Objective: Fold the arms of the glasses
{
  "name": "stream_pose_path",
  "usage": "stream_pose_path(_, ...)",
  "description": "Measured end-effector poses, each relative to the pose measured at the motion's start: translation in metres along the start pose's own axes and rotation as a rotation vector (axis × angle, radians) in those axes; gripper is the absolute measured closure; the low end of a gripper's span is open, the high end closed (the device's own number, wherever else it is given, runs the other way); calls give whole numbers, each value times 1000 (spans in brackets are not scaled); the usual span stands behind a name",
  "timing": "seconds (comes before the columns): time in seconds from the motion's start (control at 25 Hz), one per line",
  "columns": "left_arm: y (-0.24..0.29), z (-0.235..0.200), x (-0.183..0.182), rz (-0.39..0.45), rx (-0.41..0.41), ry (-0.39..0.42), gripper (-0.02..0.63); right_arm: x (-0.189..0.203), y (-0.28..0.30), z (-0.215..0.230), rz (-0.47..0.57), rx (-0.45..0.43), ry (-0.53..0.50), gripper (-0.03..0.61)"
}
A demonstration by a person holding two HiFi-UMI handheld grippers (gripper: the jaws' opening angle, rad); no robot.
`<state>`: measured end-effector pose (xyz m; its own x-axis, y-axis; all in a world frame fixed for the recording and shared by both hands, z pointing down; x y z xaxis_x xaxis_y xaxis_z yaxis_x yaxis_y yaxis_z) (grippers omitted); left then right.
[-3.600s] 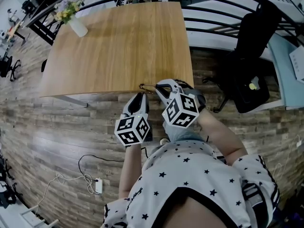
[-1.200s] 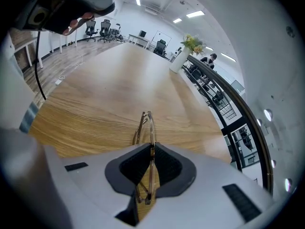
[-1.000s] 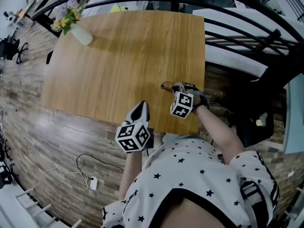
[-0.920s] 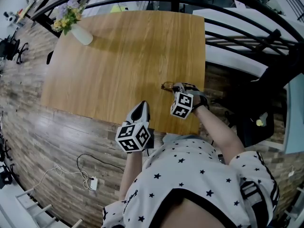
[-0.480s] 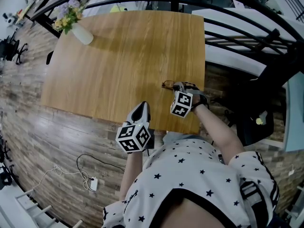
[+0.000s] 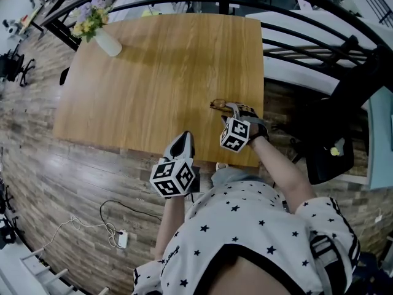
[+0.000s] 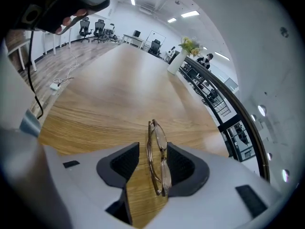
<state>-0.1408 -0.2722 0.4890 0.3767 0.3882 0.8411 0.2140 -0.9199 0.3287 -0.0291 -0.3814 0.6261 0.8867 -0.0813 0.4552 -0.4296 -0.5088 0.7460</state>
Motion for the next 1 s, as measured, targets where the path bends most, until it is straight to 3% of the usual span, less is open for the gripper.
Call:
stream_pose_path(0.28, -29, 1, 10, -5, 30, 8, 606, -11, -34, -18, 35, 63, 75, 416)
stream_pose_path(1.0, -103, 13, 48, -23, 127, 34, 607, -42, -141, -82, 172, 208, 296, 534)
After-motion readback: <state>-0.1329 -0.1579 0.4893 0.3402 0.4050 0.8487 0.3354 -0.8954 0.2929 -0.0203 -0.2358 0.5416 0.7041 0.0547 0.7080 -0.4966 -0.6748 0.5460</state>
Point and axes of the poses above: the fingertips, and each gripper's own axes: y forward along the fingers, z to its right, x out of its underside, the point moved 1 cm from there along -y, backward along the fingers, and after that the axes turned 5 degrees about z, right-handed, at the moved point
